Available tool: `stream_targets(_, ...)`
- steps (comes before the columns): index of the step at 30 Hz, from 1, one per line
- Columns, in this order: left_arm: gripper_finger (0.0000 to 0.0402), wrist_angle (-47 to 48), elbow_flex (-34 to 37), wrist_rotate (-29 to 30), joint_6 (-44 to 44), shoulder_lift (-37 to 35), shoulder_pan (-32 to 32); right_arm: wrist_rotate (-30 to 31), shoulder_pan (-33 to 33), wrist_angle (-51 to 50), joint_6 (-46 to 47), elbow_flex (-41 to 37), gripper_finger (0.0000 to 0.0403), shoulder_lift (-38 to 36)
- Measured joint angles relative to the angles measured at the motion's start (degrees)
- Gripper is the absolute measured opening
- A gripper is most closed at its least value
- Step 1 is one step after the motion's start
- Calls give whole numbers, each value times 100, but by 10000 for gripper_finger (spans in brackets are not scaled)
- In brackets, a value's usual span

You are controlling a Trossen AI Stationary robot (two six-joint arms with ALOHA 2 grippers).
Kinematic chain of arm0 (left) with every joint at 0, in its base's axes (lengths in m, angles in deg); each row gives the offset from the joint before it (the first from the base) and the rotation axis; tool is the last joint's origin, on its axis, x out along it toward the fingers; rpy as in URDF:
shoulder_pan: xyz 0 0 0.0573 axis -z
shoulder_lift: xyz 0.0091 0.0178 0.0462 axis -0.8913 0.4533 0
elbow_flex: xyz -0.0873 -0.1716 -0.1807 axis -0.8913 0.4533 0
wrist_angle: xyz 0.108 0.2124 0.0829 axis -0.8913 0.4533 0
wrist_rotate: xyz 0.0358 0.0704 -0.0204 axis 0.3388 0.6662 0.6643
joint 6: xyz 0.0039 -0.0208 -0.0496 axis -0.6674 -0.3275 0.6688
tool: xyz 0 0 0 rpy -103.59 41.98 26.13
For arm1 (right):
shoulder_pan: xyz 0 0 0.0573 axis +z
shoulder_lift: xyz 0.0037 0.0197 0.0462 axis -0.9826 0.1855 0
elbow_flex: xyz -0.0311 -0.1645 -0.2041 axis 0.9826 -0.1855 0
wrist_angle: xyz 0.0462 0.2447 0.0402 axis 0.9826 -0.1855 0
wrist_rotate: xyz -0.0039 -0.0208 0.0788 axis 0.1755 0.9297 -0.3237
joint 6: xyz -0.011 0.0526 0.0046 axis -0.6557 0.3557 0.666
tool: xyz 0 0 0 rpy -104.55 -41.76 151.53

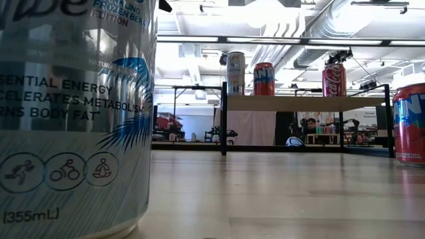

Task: Place canned beverage on shelf
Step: Put the right the white blue soda can on the shelf

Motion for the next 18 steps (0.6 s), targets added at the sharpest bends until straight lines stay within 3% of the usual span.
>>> stream_targets(6, 337, 0, 0, 1, 0, 0, -1, -123, 2, 26, -99, -2, 345, 213)
stream_targets(15, 337, -2, 0, 1, 0, 0, -1, 13, 3, 20, -124, -2, 248, 235)
stream_targets(18, 337, -2, 0, 1, 0, 0, -1, 20, 4, 22, -122, -2, 245, 235)
